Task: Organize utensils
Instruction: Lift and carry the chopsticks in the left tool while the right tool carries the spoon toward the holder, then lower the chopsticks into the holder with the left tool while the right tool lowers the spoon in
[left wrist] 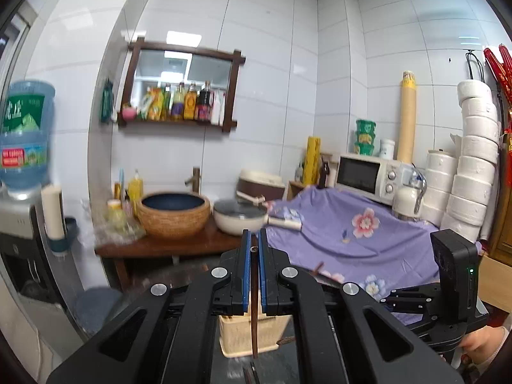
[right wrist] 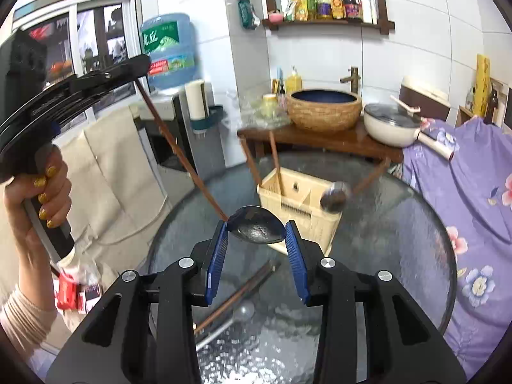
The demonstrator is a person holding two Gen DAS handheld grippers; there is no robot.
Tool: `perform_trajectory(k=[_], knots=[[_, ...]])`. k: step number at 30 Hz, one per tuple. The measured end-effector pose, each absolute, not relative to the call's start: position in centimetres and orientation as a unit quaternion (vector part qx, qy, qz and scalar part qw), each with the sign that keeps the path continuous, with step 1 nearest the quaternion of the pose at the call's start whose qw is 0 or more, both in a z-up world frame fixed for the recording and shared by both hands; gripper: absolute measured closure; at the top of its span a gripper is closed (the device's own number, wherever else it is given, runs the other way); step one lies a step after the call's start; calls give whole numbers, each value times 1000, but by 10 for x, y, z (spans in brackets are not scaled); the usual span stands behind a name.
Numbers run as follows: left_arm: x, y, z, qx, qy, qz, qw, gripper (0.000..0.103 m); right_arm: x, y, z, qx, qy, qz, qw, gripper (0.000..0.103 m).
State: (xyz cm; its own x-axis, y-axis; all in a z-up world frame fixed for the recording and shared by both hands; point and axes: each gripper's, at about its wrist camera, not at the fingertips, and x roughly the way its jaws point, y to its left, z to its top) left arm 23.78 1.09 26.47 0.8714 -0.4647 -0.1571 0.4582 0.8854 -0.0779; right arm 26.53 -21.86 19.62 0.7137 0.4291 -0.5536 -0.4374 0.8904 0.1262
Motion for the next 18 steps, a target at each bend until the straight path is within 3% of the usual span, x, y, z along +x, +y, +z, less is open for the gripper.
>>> perform_trajectory(k=[9,18], knots=[[276,-5,294,-31,66,-197,978,99,318,-209,228,-32,305,195,932,65],[328,-17,265,-50,89,-178,979,99,365,-192,207,-73,351,165,919,65]])
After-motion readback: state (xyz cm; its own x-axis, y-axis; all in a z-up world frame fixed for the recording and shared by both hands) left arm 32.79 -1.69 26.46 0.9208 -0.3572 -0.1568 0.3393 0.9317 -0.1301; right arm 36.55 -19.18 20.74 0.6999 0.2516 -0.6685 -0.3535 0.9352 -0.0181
